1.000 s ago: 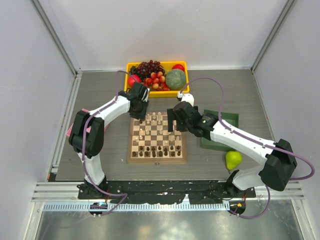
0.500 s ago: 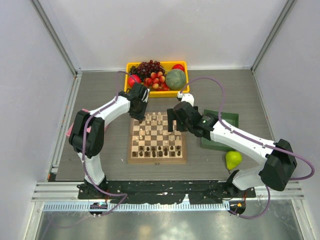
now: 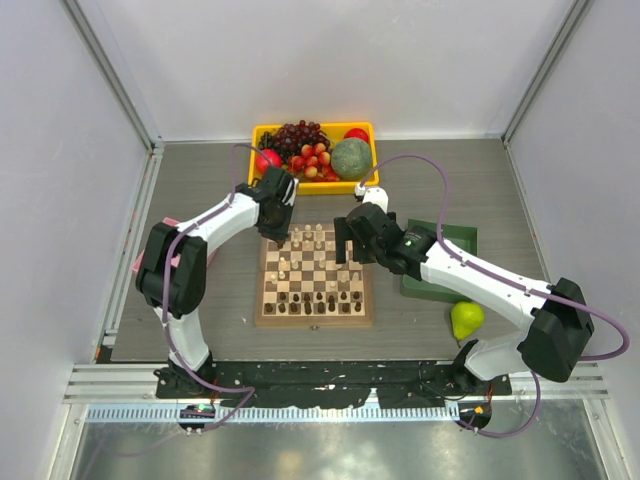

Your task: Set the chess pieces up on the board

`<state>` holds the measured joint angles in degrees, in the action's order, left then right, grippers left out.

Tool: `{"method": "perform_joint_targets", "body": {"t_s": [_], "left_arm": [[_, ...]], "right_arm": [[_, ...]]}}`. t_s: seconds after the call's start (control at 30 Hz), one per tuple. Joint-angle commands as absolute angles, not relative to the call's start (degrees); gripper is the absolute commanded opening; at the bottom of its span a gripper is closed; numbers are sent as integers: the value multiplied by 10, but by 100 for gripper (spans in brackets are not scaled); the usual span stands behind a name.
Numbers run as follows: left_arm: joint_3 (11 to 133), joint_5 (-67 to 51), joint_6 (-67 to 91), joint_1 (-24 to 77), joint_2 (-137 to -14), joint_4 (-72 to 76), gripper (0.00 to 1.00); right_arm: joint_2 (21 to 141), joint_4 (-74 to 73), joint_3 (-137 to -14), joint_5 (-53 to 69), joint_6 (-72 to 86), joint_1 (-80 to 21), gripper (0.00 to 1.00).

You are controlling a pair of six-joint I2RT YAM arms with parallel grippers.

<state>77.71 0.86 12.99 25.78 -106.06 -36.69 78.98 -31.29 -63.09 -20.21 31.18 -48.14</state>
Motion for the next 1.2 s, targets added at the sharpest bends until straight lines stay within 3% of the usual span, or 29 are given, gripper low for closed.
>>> {"method": "perform_joint_targets", "body": {"t_s": [0.0,0.33,0.77,1.17], "left_arm": [[772,9,124,255,-1013,-370,1],[732,22,119,252,-912,-391,1],[559,-14,157,253,-712,-403,4],[505,-34,194,276,-712,-376,4]], "right_arm": [[783,-301,-640,-207,319,-479,95],[784,-300,-639,-206,320,-479,95],[791,-295,-642,-197,323,-479,95],[794,-294,-641,-194,324,-479,95]]}}
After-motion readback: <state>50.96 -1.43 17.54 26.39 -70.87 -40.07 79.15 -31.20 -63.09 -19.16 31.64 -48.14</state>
